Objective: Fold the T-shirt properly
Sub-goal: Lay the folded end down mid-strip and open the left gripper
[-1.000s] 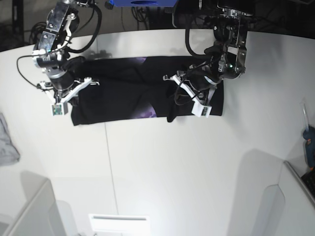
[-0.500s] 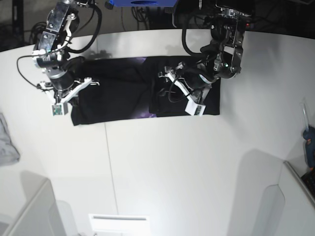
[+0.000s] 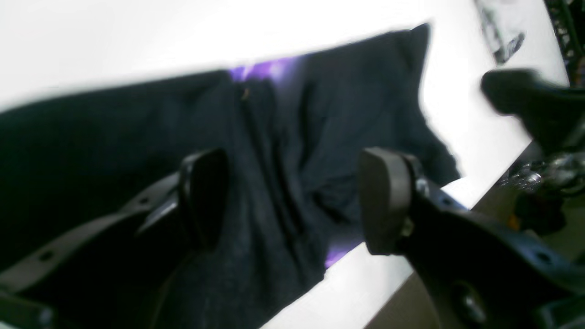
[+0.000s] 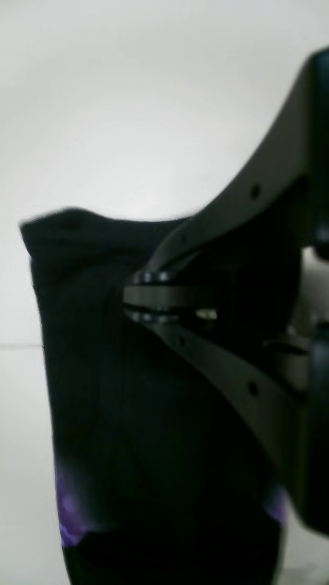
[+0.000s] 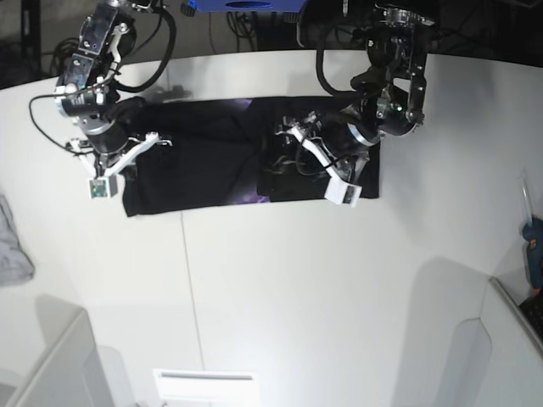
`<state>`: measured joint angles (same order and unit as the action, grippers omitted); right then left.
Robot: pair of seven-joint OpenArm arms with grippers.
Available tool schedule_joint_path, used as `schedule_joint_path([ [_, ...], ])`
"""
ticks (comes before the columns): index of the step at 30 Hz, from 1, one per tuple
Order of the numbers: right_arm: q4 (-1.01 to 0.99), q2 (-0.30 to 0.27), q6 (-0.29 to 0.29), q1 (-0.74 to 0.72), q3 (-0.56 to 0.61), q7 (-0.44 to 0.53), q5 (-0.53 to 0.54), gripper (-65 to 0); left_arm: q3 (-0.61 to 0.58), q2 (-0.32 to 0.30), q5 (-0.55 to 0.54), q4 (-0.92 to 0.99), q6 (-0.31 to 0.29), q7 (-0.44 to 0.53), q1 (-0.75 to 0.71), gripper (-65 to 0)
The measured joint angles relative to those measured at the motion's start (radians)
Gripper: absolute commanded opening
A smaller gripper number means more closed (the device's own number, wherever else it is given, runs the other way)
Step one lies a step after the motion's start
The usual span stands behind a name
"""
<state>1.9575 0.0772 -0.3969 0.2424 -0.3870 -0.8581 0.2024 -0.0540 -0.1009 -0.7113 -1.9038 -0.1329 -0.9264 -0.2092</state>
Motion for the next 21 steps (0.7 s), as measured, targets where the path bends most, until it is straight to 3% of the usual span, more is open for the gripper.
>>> schedule_joint_path([
  [2,-0.005,-0.008,-0.006,-0.029,-0.027,-0.123,0.101,-38.4,0.117,-0.011,0.011,-0.019,0.003,0.004,-0.041,-62.0],
  [4,-0.028,-0.017,-0.001,-0.071,-0.082,-0.179,0.188,-21.0,0.225,-0.023,0.030,-0.012,0.011,-0.005,-0.071,-65.0],
  [6,-0.065,-0.028,0.000,-0.101,-0.136,-0.190,0.253,-12.3,0.308,-0.032,0.031,-0.010,0.013,0.001,-0.093,-65.0],
  [12,-0.223,-0.111,0.003,-0.164,-0.182,-0.193,0.296,-11.7,0.413,-0.132,0.035,-0.012,0.005,0.008,-0.192,-65.0],
  [16,-0.334,-0.134,0.000,-0.203,-0.180,-0.187,0.300,-11.7,0.460,-0.135,0.026,0.011,0.001,0.013,-0.205,-65.0],
  [19,-0.373,-0.137,0.004,-0.200,-0.181,-0.185,0.291,-13.2,0.474,-0.133,0.024,0.071,-0.058,0.018,-0.195,-65.0],
  [21,-0.410,-0.133,0.004,-0.198,-0.177,-0.129,0.298,-16.5,0.477,-0.135,0.028,0.114,-0.094,0.017,-0.195,-65.0],
])
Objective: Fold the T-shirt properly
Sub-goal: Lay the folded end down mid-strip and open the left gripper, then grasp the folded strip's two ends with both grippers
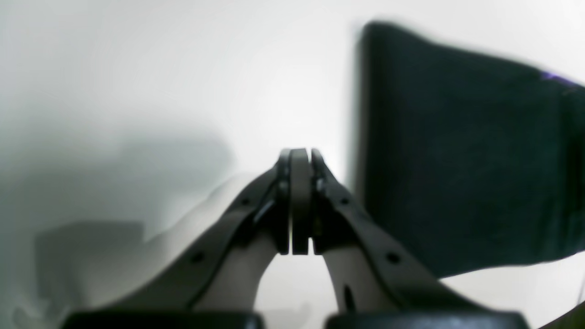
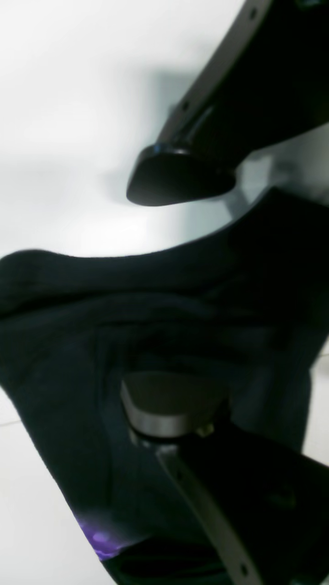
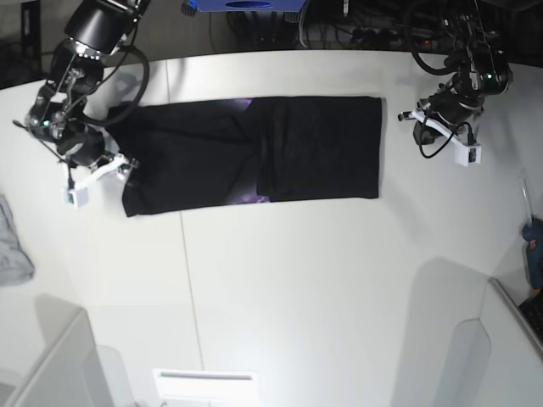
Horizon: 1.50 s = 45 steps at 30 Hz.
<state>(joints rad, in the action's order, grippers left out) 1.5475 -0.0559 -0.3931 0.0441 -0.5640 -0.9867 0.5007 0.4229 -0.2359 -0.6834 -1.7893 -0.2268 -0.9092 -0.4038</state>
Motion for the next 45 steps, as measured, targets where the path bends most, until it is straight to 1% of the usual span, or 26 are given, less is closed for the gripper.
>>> schedule_joint_path([
  [1,-0.024,0.001,-0.001,-0.002,0.004,0.015,0.002,-17.6,-0.002,0.001,0.002,0.021,-0.015,0.008,0.003,-65.0],
  [3,-0.058,0.002,-0.005,0.000,0.005,0.026,0.006,-18.5,-0.010,0.006,0.002,0.070,-0.029,0.054,0.023,-65.0],
  [5,-0.062,-0.005,-0.005,0.003,0.005,0.026,0.016,-18.3,-0.048,0.000,0.043,0.106,-0.028,0.084,0.043,-65.0],
  [7,-0.057,-0.003,-0.005,0.016,0.008,0.039,0.016,-18.5,-0.094,0.001,0.080,0.112,-0.029,0.092,0.053,-65.0],
  [8,-0.050,-0.005,-0.008,0.027,0.029,0.047,0.016,-18.8,-0.122,0.000,0.101,0.113,-0.029,0.104,0.055,-65.0],
  [10,-0.048,-0.006,-0.034,0.041,0.071,0.061,0.021,-18.8,-0.159,0.006,0.113,0.113,-0.035,0.111,0.064,-65.0],
  [12,-0.043,-0.003,-0.035,0.048,0.103,0.061,0.024,-18.9,-0.180,0.012,0.127,0.113,-0.036,0.114,0.069,-65.0],
  [15,-0.041,0.006,-0.035,0.054,0.119,0.072,0.028,-18.9,-0.212,0.012,0.130,0.127,-0.035,0.116,0.100,-65.0],
  [17,-0.042,0.010,-0.035,0.057,0.118,0.077,0.028,-19.1,-0.215,0.021,0.129,0.156,-0.035,0.135,0.117,-65.0],
  [19,-0.042,0.010,-0.036,0.056,0.118,0.076,0.031,-19.4,-0.223,0.020,0.112,0.183,-0.040,0.143,0.133,-65.0],
  [20,-0.042,0.010,-0.036,0.056,0.118,0.076,0.031,-20.9,-0.223,0.020,0.106,0.197,-0.041,0.147,0.138,-65.0],
  [22,-0.043,0.009,-0.036,0.056,0.118,0.074,0.030,-28.5,-0.220,0.029,0.102,0.216,-0.044,0.164,0.144,-65.0],
  [27,-0.050,0.012,-0.036,0.051,0.119,0.047,0.023,-53.9,-0.227,0.031,0.099,0.220,-0.044,0.169,0.150,-65.0],
  [29,-0.052,0.012,-0.035,0.041,0.121,0.032,0.016,-63.5,-0.264,0.028,0.105,0.226,-0.042,0.169,0.167,-65.0],
  [30,-0.056,0.012,-0.035,0.033,0.122,0.023,0.017,-65.0,-0.282,0.028,0.107,0.229,-0.039,0.169,0.175,-65.0],
  [33,-0.063,0.007,-0.034,0.002,0.122,0.015,-0.007,-65.0,-0.323,0.033,0.105,0.232,-0.039,0.169,0.190,-65.0],
  [35,-0.061,-0.008,-0.034,-0.010,0.127,0.014,-0.003,-65.0,-0.349,0.037,0.107,0.236,-0.039,0.168,0.205,-65.0],
  [38,-0.040,-0.018,-0.034,-0.011,0.126,0.013,-0.011,-65.0,-0.366,0.064,0.112,0.239,-0.035,0.156,0.224,-65.0],
  [40,0.002,-0.018,-0.032,-0.002,0.126,0.010,-0.011,-65.0,-0.369,0.083,0.114,0.240,-0.036,0.142,0.235,-65.0],
  [44,0.082,-0.010,-0.028,0.002,0.126,-0.040,-0.012,-65.0,-0.377,0.109,0.124,0.243,-0.035,0.129,0.254,-65.0],
  [45,0.108,-0.009,-0.024,0.007,0.126,-0.051,-0.011,-65.0,-0.394,0.108,0.128,0.243,-0.031,0.131,0.258,-65.0],
])
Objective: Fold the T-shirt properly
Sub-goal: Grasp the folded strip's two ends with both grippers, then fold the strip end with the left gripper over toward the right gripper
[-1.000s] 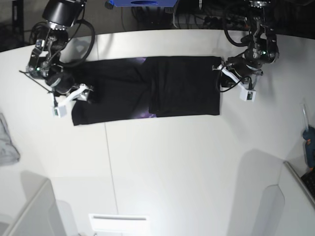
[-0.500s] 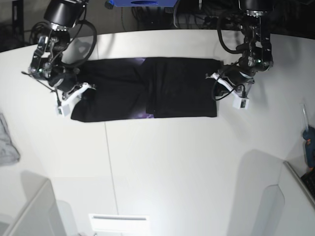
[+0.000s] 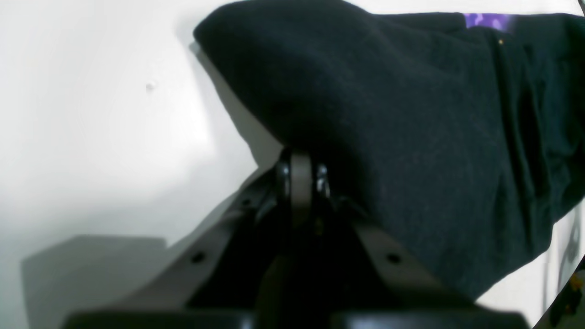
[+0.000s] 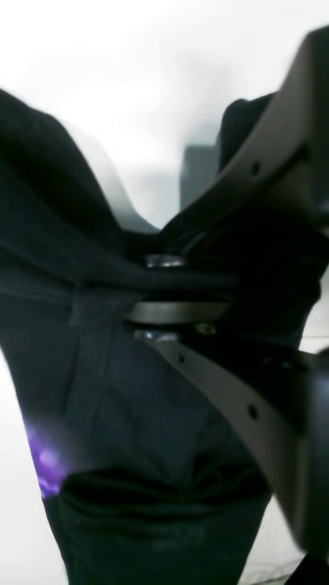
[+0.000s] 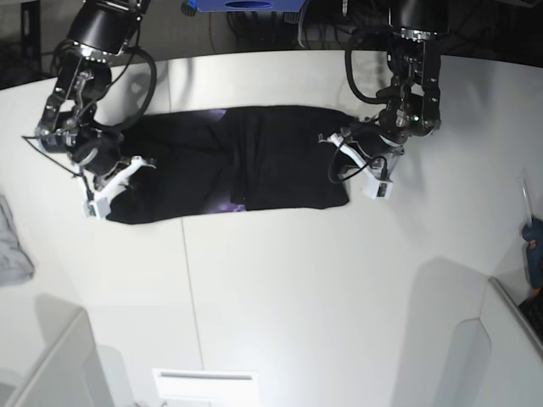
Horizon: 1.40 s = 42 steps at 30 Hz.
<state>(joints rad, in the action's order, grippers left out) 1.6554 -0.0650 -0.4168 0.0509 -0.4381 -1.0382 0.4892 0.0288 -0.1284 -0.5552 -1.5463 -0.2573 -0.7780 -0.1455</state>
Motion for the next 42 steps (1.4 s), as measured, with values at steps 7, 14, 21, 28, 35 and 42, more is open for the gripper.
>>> schedule_joint_path([
  [7,0.246,0.074,-0.006,0.056,0.001,-0.086,0.008,-65.0,-0.104,0.004,-0.010,-0.001,0.101,0.004,0.015,-65.0],
  [14,0.315,0.136,-0.003,0.058,0.000,-0.145,0.008,-65.0,-0.146,0.002,-0.010,-0.002,0.105,0.004,0.027,-65.0],
  [21,0.343,0.167,-0.003,0.083,0.018,-0.143,0.006,-65.0,-0.201,0.049,0.002,0.001,0.116,-0.008,0.034,-65.0],
  [28,0.343,0.171,-0.003,0.113,0.082,-0.141,0.057,-65.0,-0.204,0.064,0.002,0.002,0.116,-0.015,0.032,-65.0],
  [35,0.343,0.174,-0.003,0.127,0.082,-0.136,0.066,-65.0,-0.206,0.070,0.002,0.002,0.116,-0.015,0.029,-65.0],
  [42,0.343,0.179,0.043,0.147,0.080,-0.133,0.185,-65.0,-0.211,0.078,0.005,0.002,0.116,-0.018,0.028,-65.0],
])
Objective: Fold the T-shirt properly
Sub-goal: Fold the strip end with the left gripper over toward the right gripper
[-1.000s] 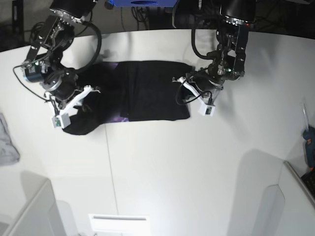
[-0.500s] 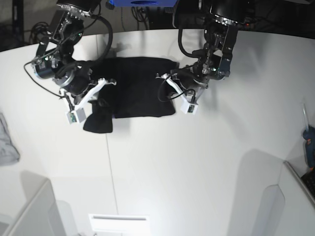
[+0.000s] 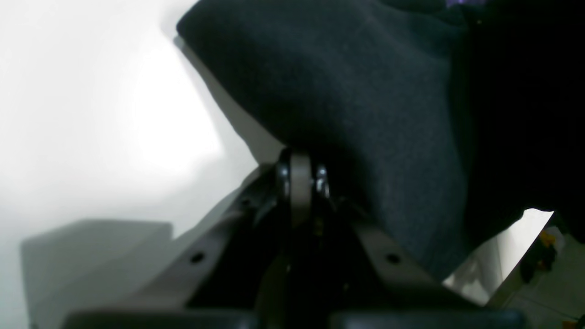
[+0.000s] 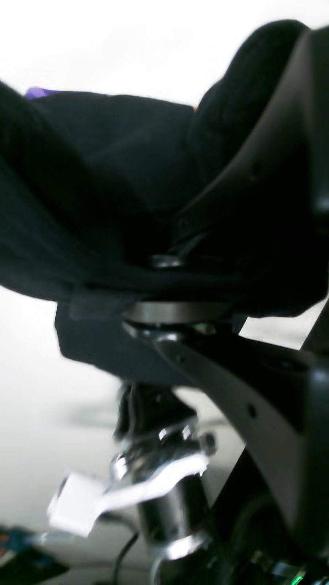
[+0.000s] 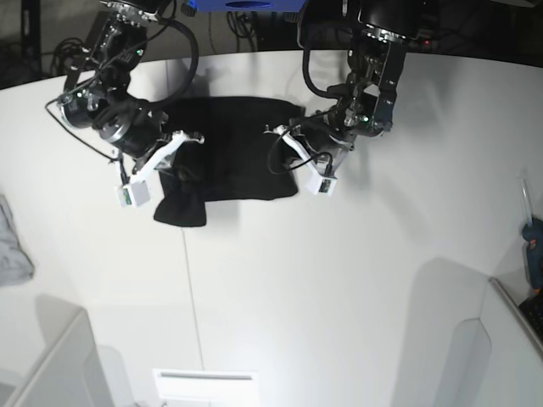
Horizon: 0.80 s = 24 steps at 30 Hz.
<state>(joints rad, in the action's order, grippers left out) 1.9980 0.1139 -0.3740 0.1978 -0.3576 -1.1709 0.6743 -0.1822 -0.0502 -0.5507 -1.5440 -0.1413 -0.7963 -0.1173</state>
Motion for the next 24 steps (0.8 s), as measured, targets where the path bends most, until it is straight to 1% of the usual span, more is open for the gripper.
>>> schedule_joint_path([
  [3,0.000,0.000,0.018,0.003,0.000,0.029,0.023,-65.0,-0.031,0.000,0.001,0.000,0.000,0.003,0.000,-65.0],
  [7,0.000,0.000,0.019,0.003,0.010,0.029,0.028,-65.0,-0.035,0.006,-0.003,0.000,0.000,0.000,-0.007,-65.0],
  [9,-0.002,0.000,0.019,0.013,0.057,0.050,0.016,-65.0,-0.035,0.005,-0.003,0.000,0.000,0.000,-0.007,-65.0],
  [11,-0.004,0.000,0.019,0.027,0.090,0.097,0.017,-65.0,-0.035,0.005,-0.003,0.000,0.000,0.000,-0.006,-65.0],
  [12,-0.005,0.001,0.027,0.033,0.103,0.127,-0.002,-65.0,-0.035,0.005,-0.003,0.000,0.000,0.000,-0.005,-65.0],
  [14,-0.031,0.001,0.071,0.033,0.142,0.174,-0.076,-65.0,-0.034,0.005,-0.003,-0.002,0.000,0.000,-0.006,-65.0],
  [15,-0.048,-0.003,0.076,0.033,0.160,0.192,-0.108,-65.0,-0.034,0.005,-0.003,-0.004,0.000,0.000,-0.008,-65.0],
  [17,-0.062,-0.003,0.078,0.039,0.188,0.210,-0.145,-65.0,-0.034,0.005,-0.003,-0.004,0.000,-0.001,-0.007,-65.0],
  [19,-0.063,-0.002,0.076,0.045,0.202,0.233,-0.159,-65.0,-0.032,0.003,-0.003,-0.004,0.000,0.000,-0.008,-65.0],
  [21,-0.063,-0.001,0.076,0.047,0.203,0.234,-0.188,-65.0,-0.027,0.000,-0.004,-0.005,0.000,-0.001,-0.008,-65.0],
  [24,-0.063,-0.024,0.076,0.050,0.204,0.232,-0.196,-65.0,-0.023,-0.003,0.000,-0.021,0.002,-0.005,-0.016,-65.0],
])
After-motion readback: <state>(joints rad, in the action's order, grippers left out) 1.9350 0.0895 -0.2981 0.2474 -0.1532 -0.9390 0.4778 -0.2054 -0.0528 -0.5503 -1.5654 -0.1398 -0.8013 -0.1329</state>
